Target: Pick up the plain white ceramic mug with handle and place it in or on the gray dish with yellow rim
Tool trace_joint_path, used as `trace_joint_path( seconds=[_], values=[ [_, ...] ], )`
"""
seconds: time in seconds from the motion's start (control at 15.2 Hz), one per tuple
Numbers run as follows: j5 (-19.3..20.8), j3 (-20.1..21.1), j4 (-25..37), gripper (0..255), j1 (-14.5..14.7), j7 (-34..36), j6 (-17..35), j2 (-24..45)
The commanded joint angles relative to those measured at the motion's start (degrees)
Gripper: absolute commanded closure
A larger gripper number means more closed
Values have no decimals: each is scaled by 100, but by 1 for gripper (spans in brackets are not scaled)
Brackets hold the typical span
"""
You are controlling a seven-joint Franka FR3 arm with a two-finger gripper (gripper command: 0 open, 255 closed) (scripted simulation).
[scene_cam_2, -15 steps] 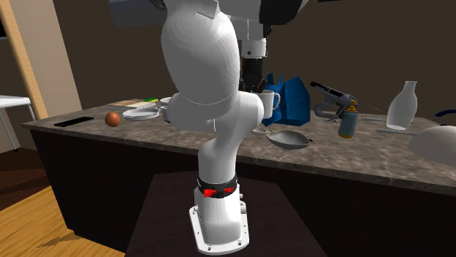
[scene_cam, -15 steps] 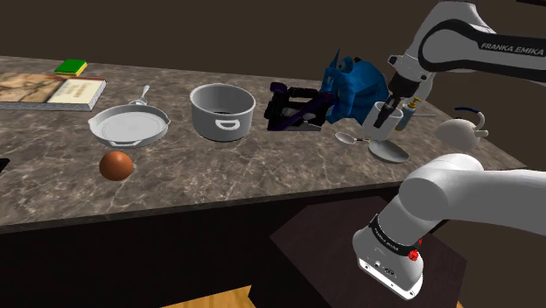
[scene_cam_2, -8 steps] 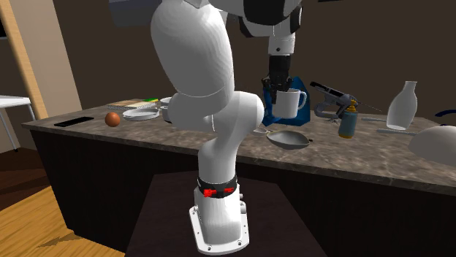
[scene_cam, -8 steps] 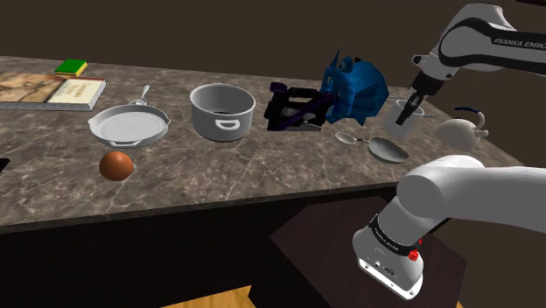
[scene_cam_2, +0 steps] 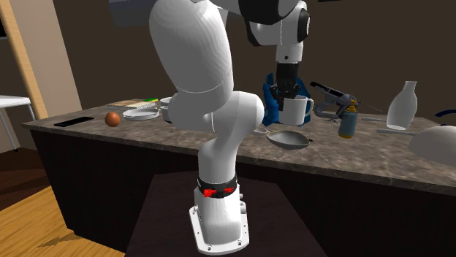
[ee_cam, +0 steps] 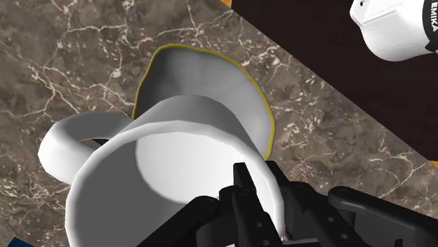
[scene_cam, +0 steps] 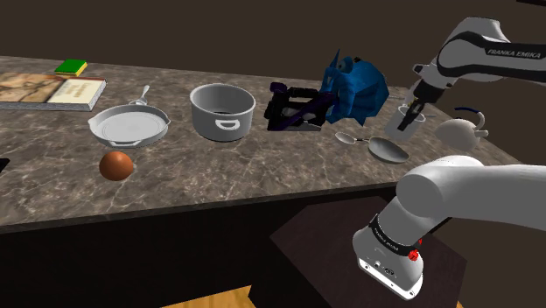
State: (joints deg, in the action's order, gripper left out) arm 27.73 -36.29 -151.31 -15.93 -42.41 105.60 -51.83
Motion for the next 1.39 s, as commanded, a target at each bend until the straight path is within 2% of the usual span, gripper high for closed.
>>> trace_joint_path(
  seconds=[0.0, 0.66, 1.12, 1.19, 1.32],
  values=[
    [72, -81, -128, 255, -25, 1, 155, 21],
    [420, -501, -678, 255, -85, 42, 975, 289],
    [420, -502, -678, 255, -85, 43, 975, 289],
    [420, -502, -679, 0, -85, 43, 975, 289],
    [420, -501, -678, 0, -85, 43, 975, 289]
  ],
)
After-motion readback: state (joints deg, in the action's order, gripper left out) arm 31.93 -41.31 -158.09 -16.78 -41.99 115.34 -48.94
